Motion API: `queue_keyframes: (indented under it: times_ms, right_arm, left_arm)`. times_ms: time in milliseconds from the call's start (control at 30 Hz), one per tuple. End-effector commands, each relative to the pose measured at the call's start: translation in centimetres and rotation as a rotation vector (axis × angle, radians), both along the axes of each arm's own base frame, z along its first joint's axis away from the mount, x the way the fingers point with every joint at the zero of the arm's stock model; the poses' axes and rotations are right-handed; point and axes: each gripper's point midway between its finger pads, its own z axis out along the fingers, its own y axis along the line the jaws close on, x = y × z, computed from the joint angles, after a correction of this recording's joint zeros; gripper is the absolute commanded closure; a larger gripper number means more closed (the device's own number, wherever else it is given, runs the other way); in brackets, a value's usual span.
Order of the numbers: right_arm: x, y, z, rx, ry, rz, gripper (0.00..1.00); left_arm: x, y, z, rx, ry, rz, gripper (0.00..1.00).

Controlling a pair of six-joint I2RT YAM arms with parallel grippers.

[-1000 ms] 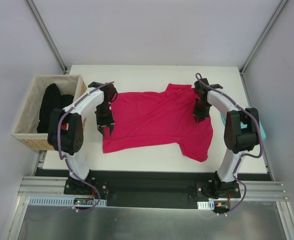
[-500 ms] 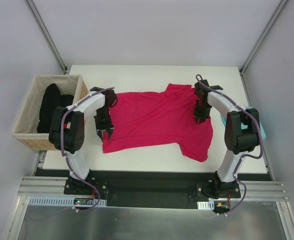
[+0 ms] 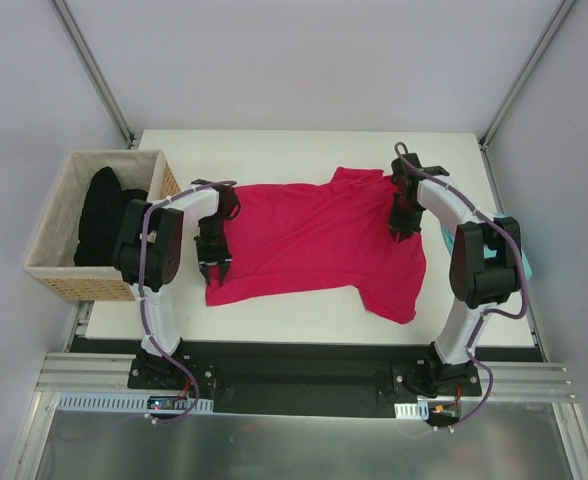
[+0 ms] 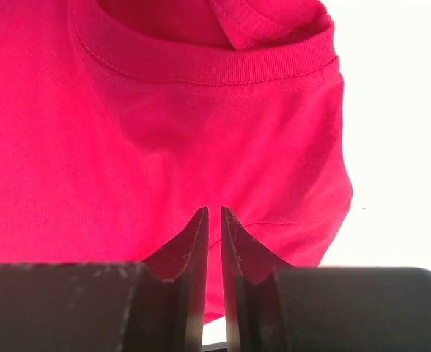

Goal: Fold and stack the t-shirts
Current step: Flatten out the tshirt

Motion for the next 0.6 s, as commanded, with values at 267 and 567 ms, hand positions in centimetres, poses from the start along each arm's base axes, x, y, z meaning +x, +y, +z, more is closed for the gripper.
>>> queue_keyframes:
  times_ms: [267,567]
  right_arm:
    - [1.2,-0.4,1.5,-0.012,-0.025,-0.011,0.86]
    - [1.4,0.0,0.6,0.003,0.016,-0.02,0.87]
  left_arm:
    - [-2.2,2.7,-0.7,0.062,0.069,0.025,0.92]
    - [-2.4,3.3,-0.5,0.072,0.075,0.051,0.88]
